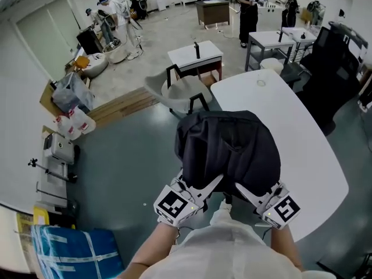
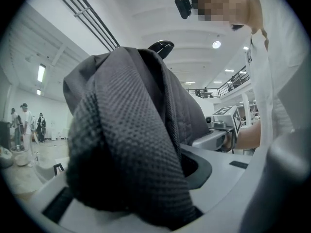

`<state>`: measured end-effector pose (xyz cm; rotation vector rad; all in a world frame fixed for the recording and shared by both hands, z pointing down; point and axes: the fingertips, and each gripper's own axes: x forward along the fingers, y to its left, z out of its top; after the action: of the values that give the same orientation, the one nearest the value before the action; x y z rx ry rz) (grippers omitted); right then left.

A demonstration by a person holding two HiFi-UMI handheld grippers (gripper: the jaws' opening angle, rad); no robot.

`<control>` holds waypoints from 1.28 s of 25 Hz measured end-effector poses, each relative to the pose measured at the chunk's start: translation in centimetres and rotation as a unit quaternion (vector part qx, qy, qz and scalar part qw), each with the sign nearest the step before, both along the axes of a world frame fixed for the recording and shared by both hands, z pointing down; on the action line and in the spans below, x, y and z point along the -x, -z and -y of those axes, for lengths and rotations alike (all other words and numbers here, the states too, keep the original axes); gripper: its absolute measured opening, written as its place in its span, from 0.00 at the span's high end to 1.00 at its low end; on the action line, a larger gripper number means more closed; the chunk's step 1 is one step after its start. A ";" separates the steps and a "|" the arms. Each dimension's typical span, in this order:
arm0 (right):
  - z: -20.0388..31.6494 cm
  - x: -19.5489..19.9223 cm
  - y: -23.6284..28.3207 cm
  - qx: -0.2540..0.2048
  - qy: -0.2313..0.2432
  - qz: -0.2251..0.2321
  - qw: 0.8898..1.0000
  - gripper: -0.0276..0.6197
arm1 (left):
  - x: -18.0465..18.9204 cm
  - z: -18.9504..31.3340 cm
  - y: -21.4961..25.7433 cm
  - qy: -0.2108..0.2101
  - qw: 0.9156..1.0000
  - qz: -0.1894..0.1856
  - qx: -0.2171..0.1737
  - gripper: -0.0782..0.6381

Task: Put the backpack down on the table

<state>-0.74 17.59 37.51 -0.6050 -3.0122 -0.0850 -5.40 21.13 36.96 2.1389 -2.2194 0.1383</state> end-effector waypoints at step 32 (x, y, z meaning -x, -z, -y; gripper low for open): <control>27.6 13.1 5.4 -0.042 -0.249 0.028 0.967 0.65 | 14.2 30.2 5.5 -0.234 0.971 0.013 -0.050 0.70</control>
<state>-13.83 -9.99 32.09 0.1740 -3.0895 -0.2018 -19.61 -9.07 31.46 2.6929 -1.7219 0.0738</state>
